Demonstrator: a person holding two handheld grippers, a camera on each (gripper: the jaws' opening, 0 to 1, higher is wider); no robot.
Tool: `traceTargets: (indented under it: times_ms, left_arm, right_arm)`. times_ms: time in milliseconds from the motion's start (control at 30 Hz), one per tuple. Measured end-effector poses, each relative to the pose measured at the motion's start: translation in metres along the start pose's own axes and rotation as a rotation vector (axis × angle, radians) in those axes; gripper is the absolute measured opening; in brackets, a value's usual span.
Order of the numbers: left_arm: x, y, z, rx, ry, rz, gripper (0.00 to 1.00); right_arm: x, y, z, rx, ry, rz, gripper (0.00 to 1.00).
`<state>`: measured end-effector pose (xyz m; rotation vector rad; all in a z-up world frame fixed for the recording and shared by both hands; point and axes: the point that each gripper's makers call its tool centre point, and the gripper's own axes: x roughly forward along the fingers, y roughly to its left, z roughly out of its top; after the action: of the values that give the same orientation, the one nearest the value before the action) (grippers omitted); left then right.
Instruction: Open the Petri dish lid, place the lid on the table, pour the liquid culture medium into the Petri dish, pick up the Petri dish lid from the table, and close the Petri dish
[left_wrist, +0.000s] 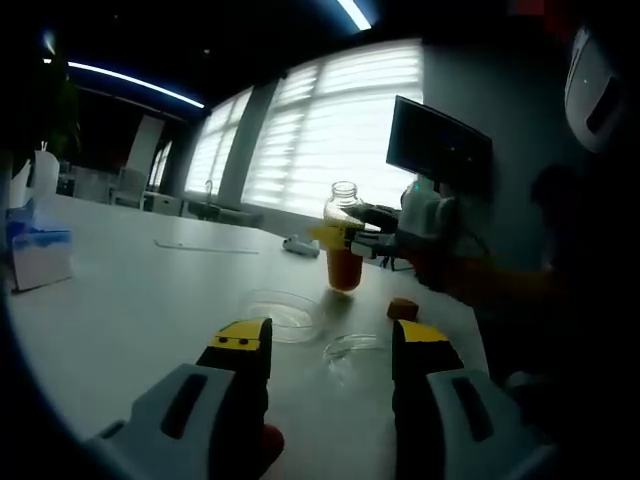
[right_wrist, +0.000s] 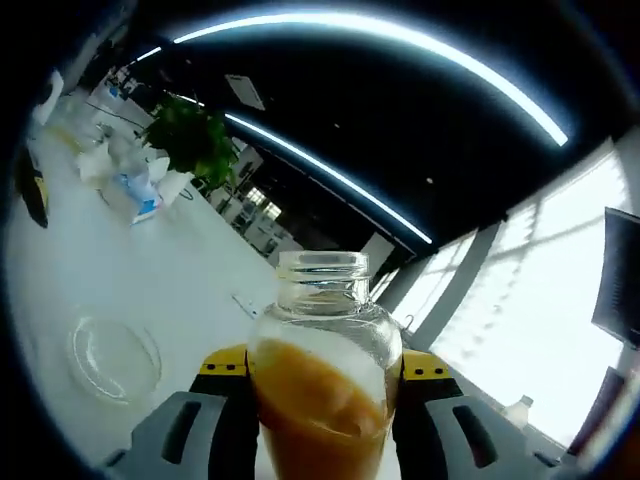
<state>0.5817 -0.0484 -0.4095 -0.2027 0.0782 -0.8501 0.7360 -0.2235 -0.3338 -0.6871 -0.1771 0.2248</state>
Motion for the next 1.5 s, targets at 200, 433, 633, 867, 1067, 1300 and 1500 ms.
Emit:
traceTargets:
  times_ms: [200,433,633,867,1067,1300,1500]
  left_arm:
    - [0.000,0.000,0.000,-0.001,0.001,-0.001,0.40]
    - [0.000,0.000,0.000,0.000,0.000,0.001,0.40]
    - [0.000,0.001,0.001,0.001,-0.005,0.005,0.40]
    - [0.000,0.000,0.001,0.003,-0.004,0.004,0.40]
    - [0.000,0.001,0.001,0.003,-0.005,0.005,0.40]
    - [0.000,0.000,0.001,0.003,-0.004,0.003,0.40]
    - [0.000,0.000,0.001,0.002,-0.005,0.003,0.40]
  right_arm:
    - [-0.004,0.009,0.005,-0.050,-0.019,0.006,0.48]
    - [-0.004,0.018,0.007,-0.115,-0.025,0.020,0.48]
    - [-0.005,0.027,0.002,-0.208,-0.020,0.029,0.48]
    - [-0.005,0.035,0.001,-0.261,-0.029,0.041,0.48]
    - [-0.003,0.040,-0.002,-0.307,-0.031,0.047,0.48]
    - [-0.002,0.039,-0.008,-0.339,-0.021,0.045,0.48]
    - [-0.001,0.044,-0.010,-0.366,-0.022,0.050,0.48]
